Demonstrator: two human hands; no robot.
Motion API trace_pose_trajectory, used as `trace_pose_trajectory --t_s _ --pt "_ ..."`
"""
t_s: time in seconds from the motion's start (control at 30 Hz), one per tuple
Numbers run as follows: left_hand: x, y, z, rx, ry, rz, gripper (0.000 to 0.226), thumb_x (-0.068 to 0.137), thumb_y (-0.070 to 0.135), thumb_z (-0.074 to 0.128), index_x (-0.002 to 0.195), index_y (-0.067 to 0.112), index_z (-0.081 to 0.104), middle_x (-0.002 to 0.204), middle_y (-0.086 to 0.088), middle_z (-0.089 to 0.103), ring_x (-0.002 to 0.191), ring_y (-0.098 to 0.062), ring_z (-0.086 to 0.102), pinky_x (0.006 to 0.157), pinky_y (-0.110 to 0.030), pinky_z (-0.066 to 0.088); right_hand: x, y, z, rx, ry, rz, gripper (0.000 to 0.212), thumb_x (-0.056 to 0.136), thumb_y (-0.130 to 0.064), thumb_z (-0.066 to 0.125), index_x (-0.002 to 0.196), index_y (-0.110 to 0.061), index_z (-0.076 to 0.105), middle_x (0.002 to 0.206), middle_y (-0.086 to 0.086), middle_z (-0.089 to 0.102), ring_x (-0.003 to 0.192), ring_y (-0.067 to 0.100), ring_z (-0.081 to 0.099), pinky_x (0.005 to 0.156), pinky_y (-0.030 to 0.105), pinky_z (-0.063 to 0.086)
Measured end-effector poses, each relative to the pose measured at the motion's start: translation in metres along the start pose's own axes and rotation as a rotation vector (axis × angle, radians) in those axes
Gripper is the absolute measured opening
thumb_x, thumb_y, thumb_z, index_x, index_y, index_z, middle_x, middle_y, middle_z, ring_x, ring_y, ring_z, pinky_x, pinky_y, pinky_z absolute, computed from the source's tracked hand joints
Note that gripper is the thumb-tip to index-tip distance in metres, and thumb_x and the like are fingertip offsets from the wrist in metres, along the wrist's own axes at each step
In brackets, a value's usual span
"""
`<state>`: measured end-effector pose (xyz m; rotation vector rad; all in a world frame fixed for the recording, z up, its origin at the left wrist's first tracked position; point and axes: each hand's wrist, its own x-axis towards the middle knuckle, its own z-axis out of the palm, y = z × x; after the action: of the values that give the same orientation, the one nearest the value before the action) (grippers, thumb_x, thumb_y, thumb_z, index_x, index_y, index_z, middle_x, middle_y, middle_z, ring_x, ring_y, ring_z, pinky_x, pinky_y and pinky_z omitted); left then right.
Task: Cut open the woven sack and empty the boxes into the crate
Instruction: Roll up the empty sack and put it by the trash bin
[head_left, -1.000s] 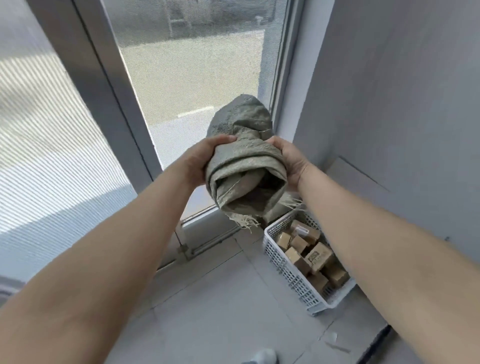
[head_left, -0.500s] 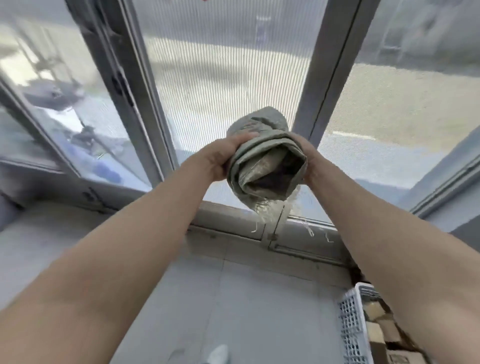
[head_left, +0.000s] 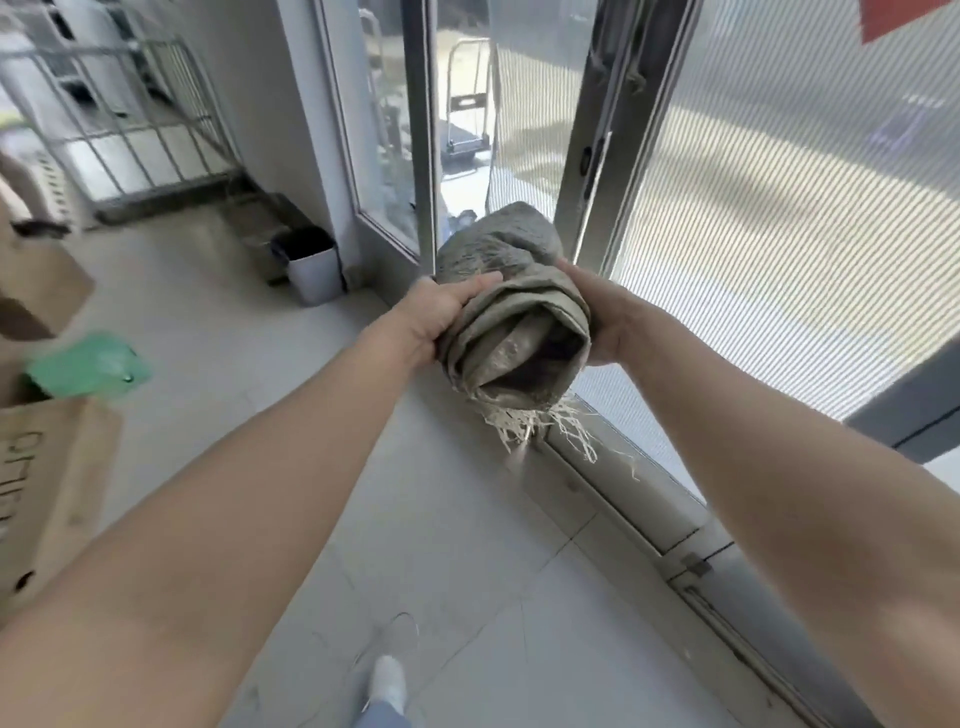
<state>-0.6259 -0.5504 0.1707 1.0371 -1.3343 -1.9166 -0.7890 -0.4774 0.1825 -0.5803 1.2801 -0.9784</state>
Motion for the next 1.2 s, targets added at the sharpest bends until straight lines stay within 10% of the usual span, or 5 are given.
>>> trace_pose_trajectory --t_s 0.17,0.47,0.77,0.9,1.2 --pt "0.017 0.019 -0.099 -0.102 0.119 0.019 0.039 0.080 0.021 0.073 0.111 -0.002 0.063 0.085 -0.010 0.074 0.067 -0.018 0.071 0.059 -0.028 0.059 0.080 -0.026 0.083 -0.055 -0.080 -0.021 0.046 0.088 -0.057 0.051 0.084 -0.014 0.065 0.082 0.008 0.068 0.073 0.022 0.068 0.066 0.028 0.058" --pt "0.064 0.053 -0.254 -0.152 0.293 0.034 0.088 0.056 0.038 0.085 0.129 0.000 0.051 0.117 -0.016 0.067 0.091 -0.026 0.071 0.066 -0.033 0.057 0.220 -0.062 0.195 -0.041 -0.133 0.031 0.045 0.089 -0.056 0.050 0.086 -0.015 0.068 0.078 0.007 0.071 0.075 0.021 0.068 0.068 0.030 0.056" --pt "0.145 0.085 -0.333 -0.089 0.428 0.027 0.089 0.056 0.046 0.084 0.125 0.000 0.052 0.116 -0.012 0.067 0.097 -0.023 0.069 0.078 -0.034 0.059 0.359 -0.113 0.237 -0.084 -0.123 0.037 0.039 0.092 -0.047 0.053 0.101 -0.011 0.065 0.087 0.008 0.072 0.080 0.021 0.069 0.084 0.033 0.056" --pt "0.200 0.103 -0.362 -0.080 0.502 0.031 0.036 0.081 0.033 0.072 0.102 0.005 0.063 0.096 -0.008 0.071 0.080 -0.017 0.068 0.066 -0.025 0.059 0.448 -0.142 0.248 -0.157 -0.129 0.066 0.066 0.074 -0.056 0.067 0.124 -0.014 0.060 0.119 0.010 0.069 0.102 0.027 0.069 0.096 0.049 0.051" --pt "0.312 0.159 -0.388 -0.049 0.630 0.016 0.060 0.080 0.036 0.072 0.123 -0.001 0.055 0.110 -0.012 0.068 0.085 -0.019 0.068 0.069 -0.027 0.056 0.566 -0.231 0.242 -0.193 -0.234 0.138 0.069 0.072 -0.058 0.069 0.124 -0.014 0.064 0.117 0.009 0.070 0.104 0.028 0.069 0.096 0.045 0.051"
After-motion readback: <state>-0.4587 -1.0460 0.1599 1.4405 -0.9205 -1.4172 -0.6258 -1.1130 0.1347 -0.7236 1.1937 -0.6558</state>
